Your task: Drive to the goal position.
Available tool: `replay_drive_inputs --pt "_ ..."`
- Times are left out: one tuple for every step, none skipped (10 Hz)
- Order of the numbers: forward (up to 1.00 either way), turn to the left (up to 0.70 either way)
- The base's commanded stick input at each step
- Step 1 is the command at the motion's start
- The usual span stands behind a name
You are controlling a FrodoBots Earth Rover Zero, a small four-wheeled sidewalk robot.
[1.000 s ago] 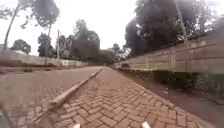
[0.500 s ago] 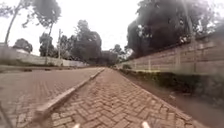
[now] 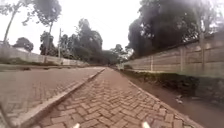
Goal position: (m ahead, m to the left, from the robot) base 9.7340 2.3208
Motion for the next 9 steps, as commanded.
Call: replay_drive_inputs --pt "0.70 0.00" --pt "0.70 0.00" --pt "0.70 0.00" --pt "0.70 0.00" --pt "0.70 0.00" --pt "0.70 0.00" --pt "0.70 0.00" --pt "0.70 0.00" --pt "0.70 0.07"
